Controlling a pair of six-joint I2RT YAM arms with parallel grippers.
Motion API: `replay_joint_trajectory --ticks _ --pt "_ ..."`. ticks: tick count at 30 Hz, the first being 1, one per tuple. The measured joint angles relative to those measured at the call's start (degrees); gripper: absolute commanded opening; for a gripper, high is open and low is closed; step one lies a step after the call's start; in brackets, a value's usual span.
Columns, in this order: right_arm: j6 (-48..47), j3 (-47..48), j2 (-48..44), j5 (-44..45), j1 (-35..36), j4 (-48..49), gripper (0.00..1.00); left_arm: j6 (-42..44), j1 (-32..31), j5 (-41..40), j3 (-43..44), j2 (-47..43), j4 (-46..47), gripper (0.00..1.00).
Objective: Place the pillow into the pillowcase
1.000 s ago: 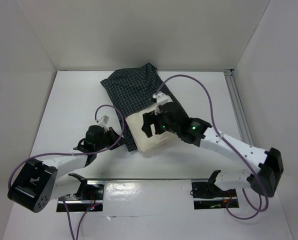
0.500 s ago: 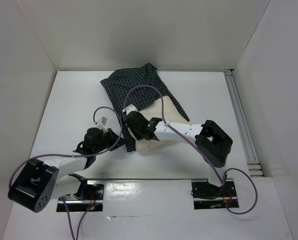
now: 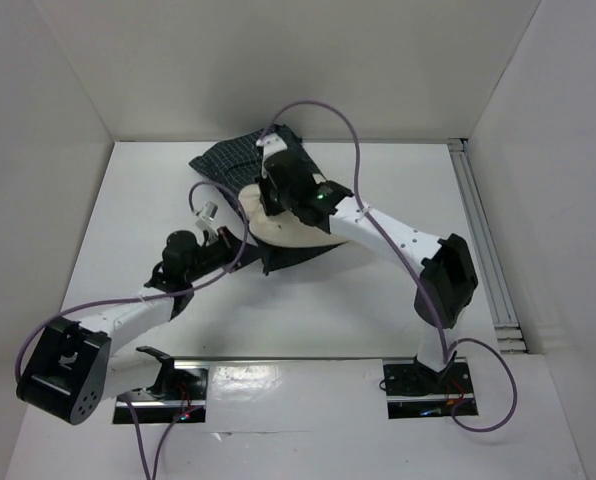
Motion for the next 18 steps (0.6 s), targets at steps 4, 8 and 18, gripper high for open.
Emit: replay_joint_trajectory --ticks 4,8,18 --pt "-1.36 4.48 -3.39 -0.15 -0.76 3.76 0.0 0.09 0.11 4.92 10.67 -0.37 -0.26 0.0" --pt "0.28 1.4 -2.62 -3.93 -2.4 9.38 0.0 -1.55 0.2 8.92 11.76 -2.75 2.51 0.0" --pt "9.22 -13.55 1.66 -17.79 -6.54 20.48 0.0 -1.55 0.76 9.55 3.61 -9.22 -11.5 0.13"
